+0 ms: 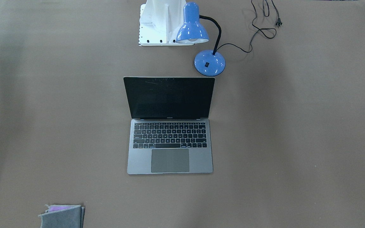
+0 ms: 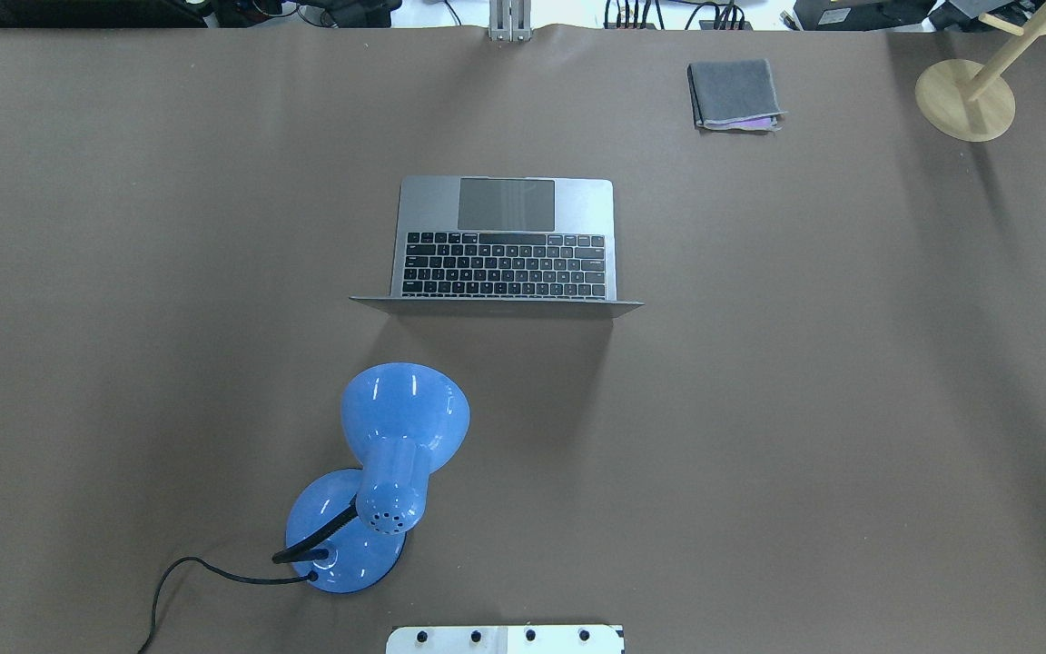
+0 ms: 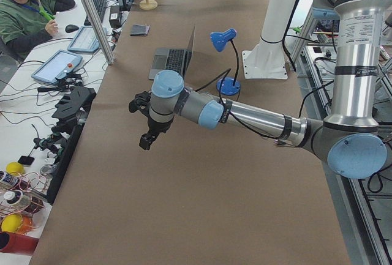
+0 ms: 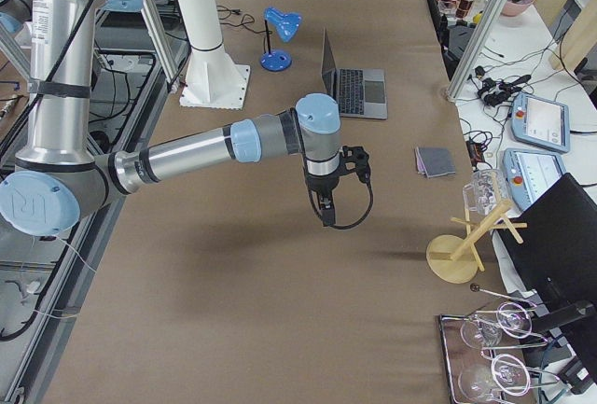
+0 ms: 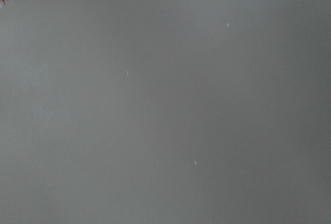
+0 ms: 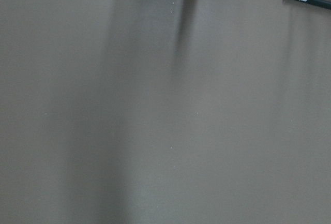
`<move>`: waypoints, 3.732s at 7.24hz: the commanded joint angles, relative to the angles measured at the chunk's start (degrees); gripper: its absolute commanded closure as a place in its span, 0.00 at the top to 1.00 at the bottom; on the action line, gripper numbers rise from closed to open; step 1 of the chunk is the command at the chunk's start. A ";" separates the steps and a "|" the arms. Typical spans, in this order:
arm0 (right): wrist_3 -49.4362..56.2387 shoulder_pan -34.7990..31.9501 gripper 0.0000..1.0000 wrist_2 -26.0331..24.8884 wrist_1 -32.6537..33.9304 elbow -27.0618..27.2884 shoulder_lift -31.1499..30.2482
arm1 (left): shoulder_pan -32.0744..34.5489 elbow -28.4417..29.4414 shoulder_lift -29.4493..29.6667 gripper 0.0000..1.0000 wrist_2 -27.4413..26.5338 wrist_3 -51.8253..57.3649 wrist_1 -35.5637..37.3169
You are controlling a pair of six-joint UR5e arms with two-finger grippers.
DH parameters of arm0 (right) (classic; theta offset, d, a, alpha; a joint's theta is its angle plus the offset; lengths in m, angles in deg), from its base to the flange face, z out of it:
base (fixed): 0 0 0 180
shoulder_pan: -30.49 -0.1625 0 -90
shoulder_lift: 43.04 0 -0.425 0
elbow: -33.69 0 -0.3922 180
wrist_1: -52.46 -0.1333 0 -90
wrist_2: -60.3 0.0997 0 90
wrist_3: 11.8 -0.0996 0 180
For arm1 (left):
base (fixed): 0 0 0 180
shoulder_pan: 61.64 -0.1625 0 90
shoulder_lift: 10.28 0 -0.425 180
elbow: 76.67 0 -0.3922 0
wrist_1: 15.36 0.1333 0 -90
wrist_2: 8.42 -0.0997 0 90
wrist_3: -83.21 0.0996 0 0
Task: Close laptop
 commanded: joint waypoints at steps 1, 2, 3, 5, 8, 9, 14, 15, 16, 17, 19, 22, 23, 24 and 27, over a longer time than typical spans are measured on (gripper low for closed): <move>-0.05 0.00 1.00 0.16 -0.76 -0.60 0.35 | 0.41 -0.14 -0.26 0.99 5.95 -0.30 -0.94; -0.49 0.00 1.00 0.42 -0.67 -0.60 0.45 | 0.41 -1.28 0.18 0.99 6.06 -0.47 -0.94; -0.58 0.09 1.00 1.47 -0.76 -0.51 0.45 | 0.32 -1.64 0.62 0.99 6.06 -1.52 -1.11; -1.71 1.05 1.00 5.50 -0.84 -0.51 0.80 | 0.15 -0.94 0.45 0.99 5.97 -4.68 -6.70; -23.15 7.96 1.00 10.45 -16.33 -0.51 1.59 | -4.93 -0.94 0.71 0.98 6.32 -17.74 -11.20; -33.00 11.56 0.99 10.18 -23.97 -0.60 1.59 | -7.39 -0.85 0.62 0.98 8.93 -26.14 -13.22; -67.35 28.28 0.25 3.07 -49.52 0.01 1.59 | -27.59 -0.59 1.24 0.88 9.93 -63.36 -40.81; -67.47 30.65 0.00 2.80 -49.80 0.80 1.59 | -30.67 -0.59 3.24 0.30 9.93 -70.10 -42.41; -67.90 33.02 0.00 0.62 -49.80 2.02 1.50 | -34.18 -0.59 5.78 0.00 7.06 -74.26 -43.21; -75.39 36.96 0.00 -2.88 -49.80 3.17 1.59 | -40.57 -0.76 6.77 0.00 1.55 -77.52 -45.04; -79.68 44.70 0.00 -11.77 -49.80 5.28 2.64 | -46.33 -0.76 9.84 0.00 -2.90 -87.47 -47.26; -86.08 52.45 0.00 -21.52 -49.54 6.52 6.84 | -50.91 -0.41 13.18 0.00 -8.00 -90.64 -47.08; -87.32 54.73 0.00 -24.42 -49.28 6.34 8.52 | -51.35 -0.41 13.80 0.00 -8.18 -90.82 -46.91; -87.42 57.28 0.00 -28.45 -49.19 6.08 9.92 | -51.79 -0.41 14.24 0.00 -9.48 -90.91 -46.82; -87.42 57.04 0.00 -31.02 -39.46 5.03 18.36 | -52.06 -0.32 15.99 0.00 -10.37 -90.82 -46.73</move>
